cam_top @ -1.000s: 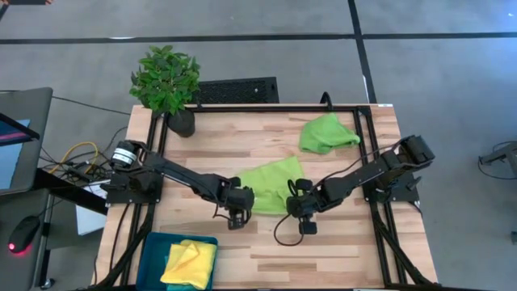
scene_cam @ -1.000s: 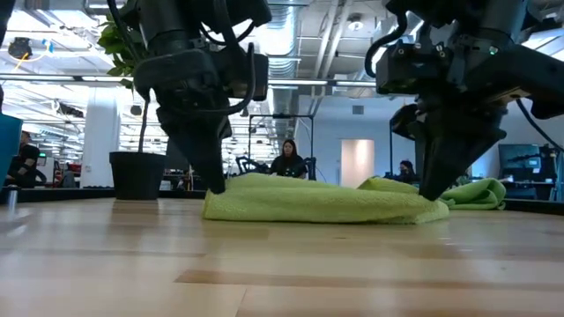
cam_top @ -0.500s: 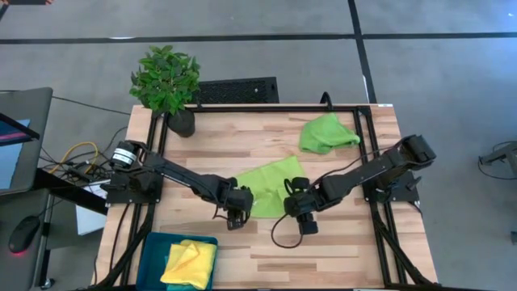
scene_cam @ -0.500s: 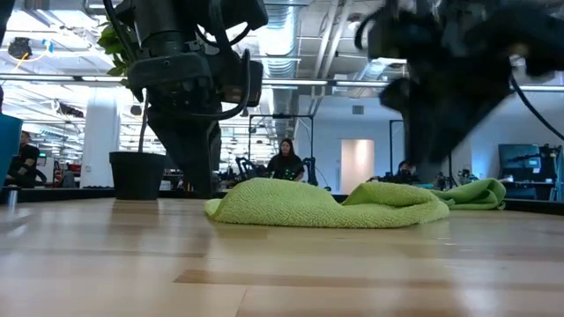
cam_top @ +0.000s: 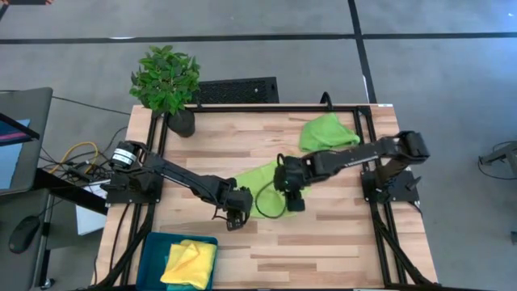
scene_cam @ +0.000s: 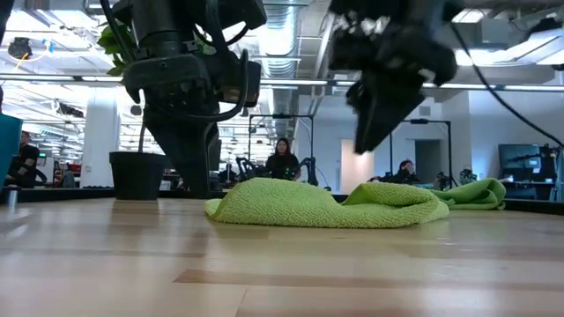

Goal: Fold microfiber towels
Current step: Fold the light green microfiber towel

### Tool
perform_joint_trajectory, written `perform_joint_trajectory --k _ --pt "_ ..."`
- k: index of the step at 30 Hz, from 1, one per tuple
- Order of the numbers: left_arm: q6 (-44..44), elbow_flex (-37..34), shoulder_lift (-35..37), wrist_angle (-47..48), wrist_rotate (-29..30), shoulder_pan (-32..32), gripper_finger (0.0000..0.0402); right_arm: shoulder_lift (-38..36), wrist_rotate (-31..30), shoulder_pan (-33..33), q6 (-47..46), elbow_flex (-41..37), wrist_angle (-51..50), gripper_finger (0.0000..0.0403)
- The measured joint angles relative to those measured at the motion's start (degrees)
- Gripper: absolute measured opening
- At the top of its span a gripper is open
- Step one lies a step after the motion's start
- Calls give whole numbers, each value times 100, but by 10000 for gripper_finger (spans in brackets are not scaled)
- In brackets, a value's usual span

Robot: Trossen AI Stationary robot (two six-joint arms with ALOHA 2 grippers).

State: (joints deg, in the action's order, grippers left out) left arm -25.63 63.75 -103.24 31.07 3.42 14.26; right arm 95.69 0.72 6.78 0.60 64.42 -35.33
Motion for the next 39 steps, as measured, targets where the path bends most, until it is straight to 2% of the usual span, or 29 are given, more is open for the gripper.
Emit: perform_joint_trajectory --k 5,14,18,20,24,30,39 --pt "7 0 0 4 23 0 130 348 815 -389 605 2 436 177" --pt "9 0 1 -1 28 0 130 1070 864 -789 936 2 461 173" --pt "9 0 2 1 33 0 130 1166 1421 -883 1270 0 293 172" --pt "12 0 2 4 35 0 130 1166 1505 -874 1418 0 268 168" --pt "12 0 2 4 36 -1 130 1084 1552 -869 1682 2 234 134" --pt "42 0 2 4 42 -2 130 1085 1551 -870 1788 2 37 19" --pt "42 0 4 -4 42 -4 130 506 1553 -352 1591 0 -575 5"
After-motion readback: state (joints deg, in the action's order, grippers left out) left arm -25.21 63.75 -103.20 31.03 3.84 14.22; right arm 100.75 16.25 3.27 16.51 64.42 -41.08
